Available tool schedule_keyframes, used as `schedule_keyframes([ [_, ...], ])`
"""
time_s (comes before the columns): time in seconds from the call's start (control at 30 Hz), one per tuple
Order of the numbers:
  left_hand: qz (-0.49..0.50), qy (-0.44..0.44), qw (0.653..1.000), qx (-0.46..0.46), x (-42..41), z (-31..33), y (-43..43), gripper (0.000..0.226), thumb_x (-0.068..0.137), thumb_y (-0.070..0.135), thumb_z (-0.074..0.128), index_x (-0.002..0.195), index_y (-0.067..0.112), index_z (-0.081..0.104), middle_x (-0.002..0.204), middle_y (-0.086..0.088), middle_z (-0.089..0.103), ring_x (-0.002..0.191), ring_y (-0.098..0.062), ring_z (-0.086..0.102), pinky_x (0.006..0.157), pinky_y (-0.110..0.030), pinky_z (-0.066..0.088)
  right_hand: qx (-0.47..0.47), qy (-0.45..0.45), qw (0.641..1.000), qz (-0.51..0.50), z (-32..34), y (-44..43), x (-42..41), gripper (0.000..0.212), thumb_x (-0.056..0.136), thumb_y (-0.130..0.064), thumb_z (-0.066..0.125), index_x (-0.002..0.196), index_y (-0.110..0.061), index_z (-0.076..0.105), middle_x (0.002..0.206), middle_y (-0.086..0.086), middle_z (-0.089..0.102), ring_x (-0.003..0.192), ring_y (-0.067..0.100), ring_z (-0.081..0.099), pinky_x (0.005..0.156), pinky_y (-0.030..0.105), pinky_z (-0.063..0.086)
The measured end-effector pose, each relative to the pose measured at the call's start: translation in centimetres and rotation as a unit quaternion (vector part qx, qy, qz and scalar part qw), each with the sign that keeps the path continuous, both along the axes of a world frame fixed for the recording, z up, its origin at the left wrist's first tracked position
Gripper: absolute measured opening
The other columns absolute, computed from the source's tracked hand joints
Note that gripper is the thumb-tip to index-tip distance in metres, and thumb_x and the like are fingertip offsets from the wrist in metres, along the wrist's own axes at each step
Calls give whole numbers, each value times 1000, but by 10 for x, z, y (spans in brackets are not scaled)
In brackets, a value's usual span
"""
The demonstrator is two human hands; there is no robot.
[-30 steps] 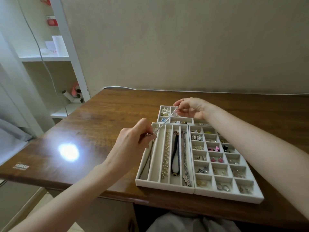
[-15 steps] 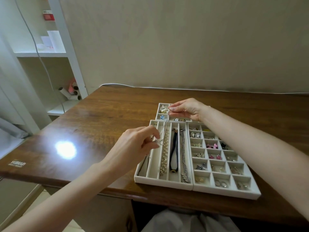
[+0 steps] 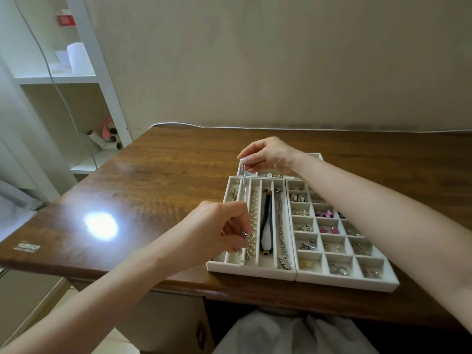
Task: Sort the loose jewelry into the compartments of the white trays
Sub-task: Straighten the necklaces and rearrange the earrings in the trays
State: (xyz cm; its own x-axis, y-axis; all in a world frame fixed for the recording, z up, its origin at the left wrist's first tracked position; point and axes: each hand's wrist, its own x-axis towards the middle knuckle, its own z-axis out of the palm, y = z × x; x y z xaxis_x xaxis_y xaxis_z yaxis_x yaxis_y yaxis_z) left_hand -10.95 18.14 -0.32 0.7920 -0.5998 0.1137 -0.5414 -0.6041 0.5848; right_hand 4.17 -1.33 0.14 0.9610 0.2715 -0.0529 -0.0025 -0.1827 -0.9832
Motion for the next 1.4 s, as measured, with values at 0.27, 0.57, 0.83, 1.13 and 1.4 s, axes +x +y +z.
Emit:
schedule_keyframes([
  [0.27, 0, 0, 1000, 24, 2, 1, 0, 15, 79, 8, 71, 83, 18, 61, 76, 11, 65, 67, -1, 65, 67, -24, 56, -90, 29, 990, 105, 2, -2, -4, 16, 79, 4, 68, 96, 2, 67, 86, 14, 67, 72, 17, 68, 69, 24, 58],
  [0.57, 21, -20, 999, 34, 5, 2, 6, 15, 78, 9, 73, 83, 16, 62, 76, 10, 66, 69, 0, 64, 66, -21, 55, -105, 32, 990, 87, -8, 2, -3, 20, 77, 7, 70, 97, 4, 66, 85, 15, 67, 74, 21, 68, 73, 27, 59],
  [0.83, 33, -13, 999, 27, 6, 1, 7, 17, 76, 10, 75, 82, 18, 61, 72, 10, 65, 68, 1, 64, 64, -15, 53, -96, 50, 980, 169, 7, 4, -8, 15, 81, 4, 66, 94, -4, 66, 81, 10, 69, 73, 17, 69, 67, 23, 57],
  [1.13, 65, -76, 995, -20, 9, 4, 4, 22, 74, 12, 76, 77, 27, 60, 71, 14, 63, 72, 4, 60, 61, -7, 46, -111, 41, 979, 164, 7, 6, -11, 17, 82, 4, 67, 98, -2, 65, 86, 12, 68, 73, 17, 69, 66, 22, 56],
  [1.4, 118, -154, 978, -80, 7, 10, 2, 18, 74, 15, 76, 81, 22, 60, 72, 11, 64, 68, -3, 60, 64, -17, 51, -90, 13, 992, 83, 0, 6, -5, 16, 81, 2, 69, 97, 1, 66, 83, 15, 67, 67, 16, 69, 60, 21, 55],
])
